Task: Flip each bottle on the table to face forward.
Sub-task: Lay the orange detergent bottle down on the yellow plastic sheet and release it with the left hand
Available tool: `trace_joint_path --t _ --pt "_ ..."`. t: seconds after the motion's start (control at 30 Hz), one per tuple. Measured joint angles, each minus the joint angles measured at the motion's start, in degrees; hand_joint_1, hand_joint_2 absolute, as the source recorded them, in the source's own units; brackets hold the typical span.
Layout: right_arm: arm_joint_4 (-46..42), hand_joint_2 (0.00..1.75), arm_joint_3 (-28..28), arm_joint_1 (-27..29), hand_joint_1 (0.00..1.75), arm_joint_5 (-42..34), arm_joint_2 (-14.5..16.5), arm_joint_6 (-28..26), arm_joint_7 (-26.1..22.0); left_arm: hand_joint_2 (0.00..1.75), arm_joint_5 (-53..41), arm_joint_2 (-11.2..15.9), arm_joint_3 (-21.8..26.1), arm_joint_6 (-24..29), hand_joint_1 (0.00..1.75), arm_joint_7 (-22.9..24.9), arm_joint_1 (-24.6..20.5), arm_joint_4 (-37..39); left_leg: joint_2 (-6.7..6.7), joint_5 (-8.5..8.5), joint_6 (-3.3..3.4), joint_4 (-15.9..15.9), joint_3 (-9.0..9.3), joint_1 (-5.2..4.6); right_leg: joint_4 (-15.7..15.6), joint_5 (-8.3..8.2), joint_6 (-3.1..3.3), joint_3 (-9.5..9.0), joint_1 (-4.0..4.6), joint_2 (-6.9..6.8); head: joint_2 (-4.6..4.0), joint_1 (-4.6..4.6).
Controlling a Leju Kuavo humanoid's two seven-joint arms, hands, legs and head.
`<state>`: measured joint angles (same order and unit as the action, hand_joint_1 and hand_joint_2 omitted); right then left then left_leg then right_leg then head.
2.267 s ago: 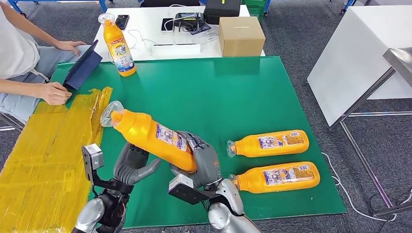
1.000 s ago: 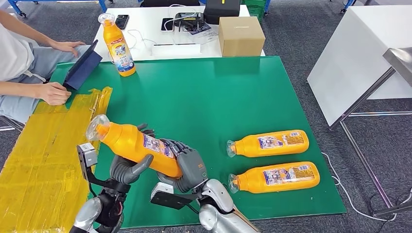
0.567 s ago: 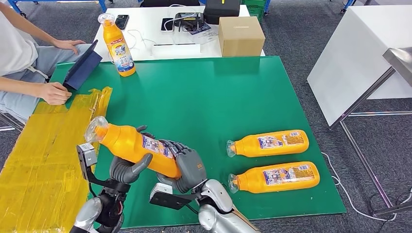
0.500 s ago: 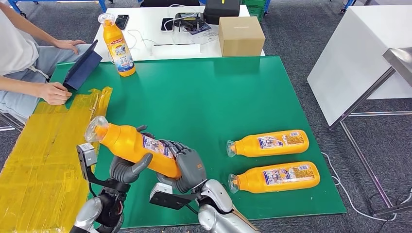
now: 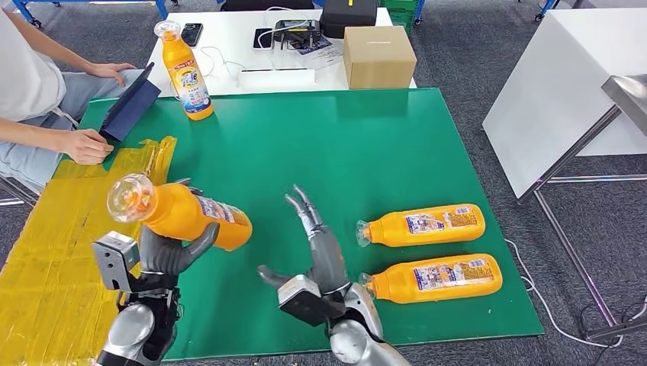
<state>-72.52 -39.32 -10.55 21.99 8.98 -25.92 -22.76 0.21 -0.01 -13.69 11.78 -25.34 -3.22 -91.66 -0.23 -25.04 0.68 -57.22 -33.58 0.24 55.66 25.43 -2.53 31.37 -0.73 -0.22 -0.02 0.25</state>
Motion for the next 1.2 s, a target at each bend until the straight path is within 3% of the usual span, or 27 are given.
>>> trace_joint_path --t 0.1,0.23,0.33,0.43,0.7,1.1,1.2 --pt "-5.5 1.75 2.7 2.4 0.0 -2.5 -1.3 1.1 -1.2 1.75 -13.5 1.4 1.1 6.9 1.75 0.0 0.7 -1.8 0.0 0.0 0.0 0.0 0.0 0.0 0.0 0.0 0.0 0.0 0.0 0.0 0.0 -0.01" --pt "-13.2 1.75 7.1 6.6 0.0 -3.4 -2.8 1.6 -1.9 1.75 -48.7 4.2 2.1 17.4 1.75 8.8 2.7 -3.4 -0.01 -0.02 0.0 0.0 -0.02 0.0 0.0 0.01 0.0 0.03 0.0 0.0 0.0 -0.01" --pt "-18.4 1.75 10.5 9.2 0.0 -3.3 -3.6 2.1 -1.9 1.75 -66.7 6.3 2.9 18.1 1.75 16.6 4.1 -3.6 0.01 -0.03 0.0 0.0 -0.03 0.0 0.0 0.02 0.01 0.08 0.0 0.0 0.0 -0.01" --pt "-22.3 1.75 13.4 11.3 0.0 -3.2 -3.9 2.5 -1.9 1.75 -77.1 8.0 3.7 16.0 1.75 23.5 4.8 -2.9 0.01 -0.03 -0.01 0.0 -0.03 0.0 0.0 0.02 0.02 0.08 0.01 0.0 0.0 -0.01" --pt "-27.0 1.75 17.7 13.6 0.0 -2.4 -4.1 4.5 -1.1 1.75 -82.3 10.7 4.4 8.1 1.75 31.0 4.2 2.8 0.02 -0.01 0.0 0.0 -0.02 0.01 0.0 0.01 0.02 0.06 0.0 0.0 0.0 0.0" --pt "-27.1 1.75 18.3 13.0 0.0 -2.2 -3.7 6.5 -0.3 1.75 -82.9 11.4 4.4 4.9 1.75 33.3 -1.9 16.9 0.0 0.0 0.0 0.0 -0.02 0.0 0.0 0.01 0.01 0.05 0.01 0.0 0.0 0.0" --pt "-27.0 1.75 18.2 12.5 0.0 -2.2 -3.6 6.6 -0.2 1.75 -83.0 11.4 4.3 5.0 0.44 33.7 -3.6 20.4 0.0 0.0 -0.01 0.0 -0.03 0.0 0.0 0.01 0.01 0.04 0.0 0.0 0.0 0.0"
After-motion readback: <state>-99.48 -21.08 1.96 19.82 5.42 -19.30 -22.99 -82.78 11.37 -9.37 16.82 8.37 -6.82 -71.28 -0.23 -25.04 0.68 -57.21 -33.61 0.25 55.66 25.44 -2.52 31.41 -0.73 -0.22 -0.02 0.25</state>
